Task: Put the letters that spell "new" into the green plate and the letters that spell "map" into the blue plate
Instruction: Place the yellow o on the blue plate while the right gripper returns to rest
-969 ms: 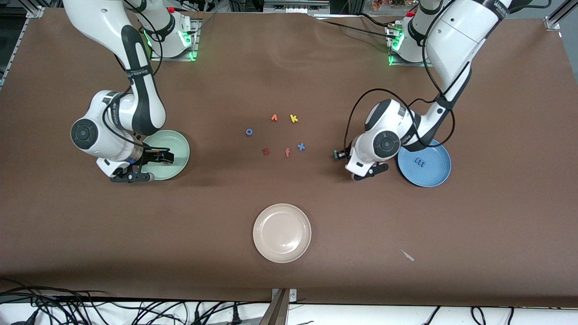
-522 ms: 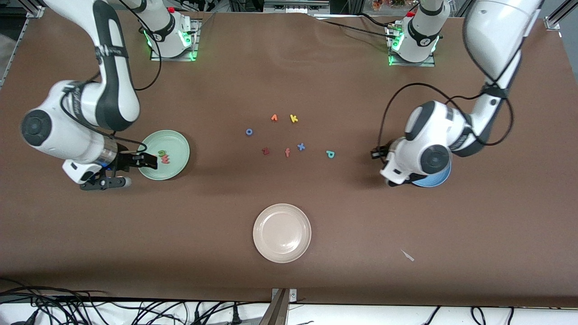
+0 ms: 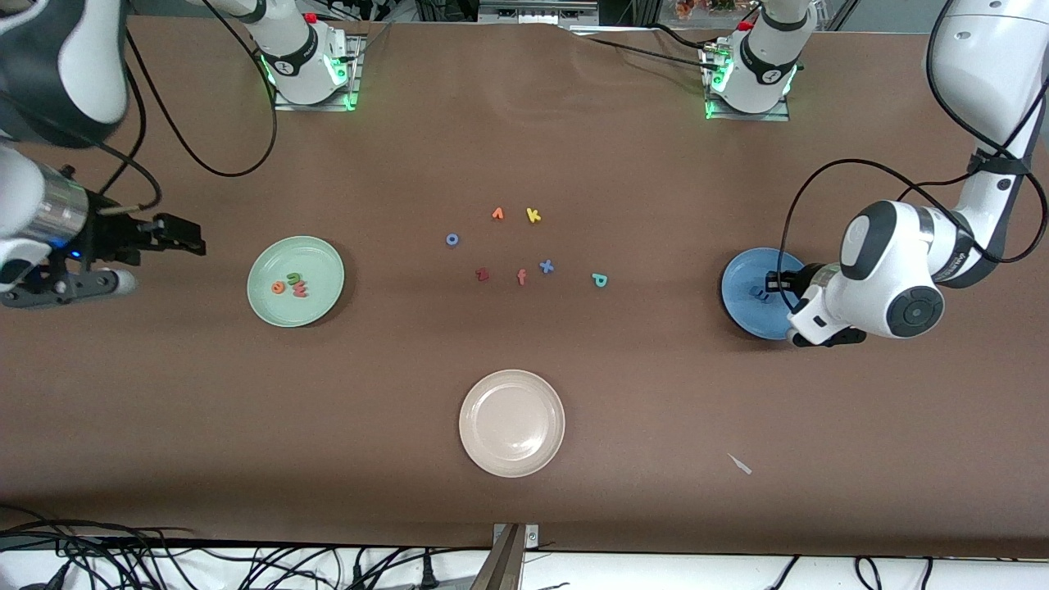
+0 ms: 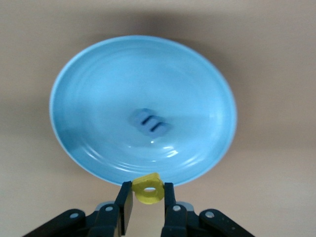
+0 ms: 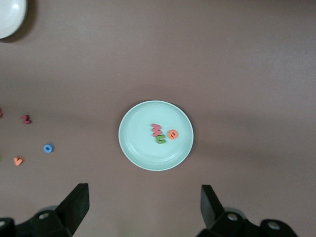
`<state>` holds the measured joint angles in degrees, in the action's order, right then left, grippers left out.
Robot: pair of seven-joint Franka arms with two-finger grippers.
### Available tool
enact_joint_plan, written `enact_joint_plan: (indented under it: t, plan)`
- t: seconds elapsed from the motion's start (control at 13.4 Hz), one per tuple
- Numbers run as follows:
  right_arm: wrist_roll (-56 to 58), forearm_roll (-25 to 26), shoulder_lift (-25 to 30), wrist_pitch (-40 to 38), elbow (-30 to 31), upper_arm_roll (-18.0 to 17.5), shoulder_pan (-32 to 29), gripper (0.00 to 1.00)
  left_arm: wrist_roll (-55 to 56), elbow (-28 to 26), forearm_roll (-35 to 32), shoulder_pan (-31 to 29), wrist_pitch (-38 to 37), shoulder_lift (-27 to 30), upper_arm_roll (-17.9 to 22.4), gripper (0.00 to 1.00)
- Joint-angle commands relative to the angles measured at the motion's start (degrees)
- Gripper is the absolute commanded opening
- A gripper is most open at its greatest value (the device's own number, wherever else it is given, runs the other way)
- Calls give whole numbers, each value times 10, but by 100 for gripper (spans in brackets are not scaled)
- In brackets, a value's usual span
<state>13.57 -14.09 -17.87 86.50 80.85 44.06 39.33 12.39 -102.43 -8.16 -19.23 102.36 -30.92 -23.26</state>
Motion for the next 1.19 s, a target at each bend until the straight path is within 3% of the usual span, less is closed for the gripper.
enact_joint_plan:
  t: [0.0,0.07,0.22,0.3,0.37,0.52,0.6,0.67,0.82,1.12]
  plan:
    - [-8,42,27,-10,8,-6,13,100,-16,0,-19,-8,-1,-21,-7,3]
    - [-5,57,48,-10,11,-30,-5,100,-17,0,-19,-8,-1,-24,-7,4]
    - [-6,86,76,-14,12,-118,-89,100,-16,0,-19,-8,-1,-33,-6,4]
    - [-5,102,85,-17,12,-172,-131,100,-16,1,-19,-8,-1,-36,-6,4]
    - [-6,120,99,-22,12,-237,-189,100,-16,5,-19,-8,0,-36,-6,11]
    - [-25,168,135,-13,49,-379,-320,100,-17,8,-20,-8,0,-37,-6,17]
    - [-52,151,150,6,80,-410,-360,100,-17,10,-20,-8,1,-36,-5,57]
    - [-72,122,180,42,129,-409,-363,100,-16,16,-20,-7,1,-35,-5,99]
    - [-89,111,246,132,236,-409,-367,100,-8,30,-13,1,-1,-32,-9,100]
    - [-79,122,214,91,173,-403,-376,100,103,38,0,4,-1,-26,-64,100]
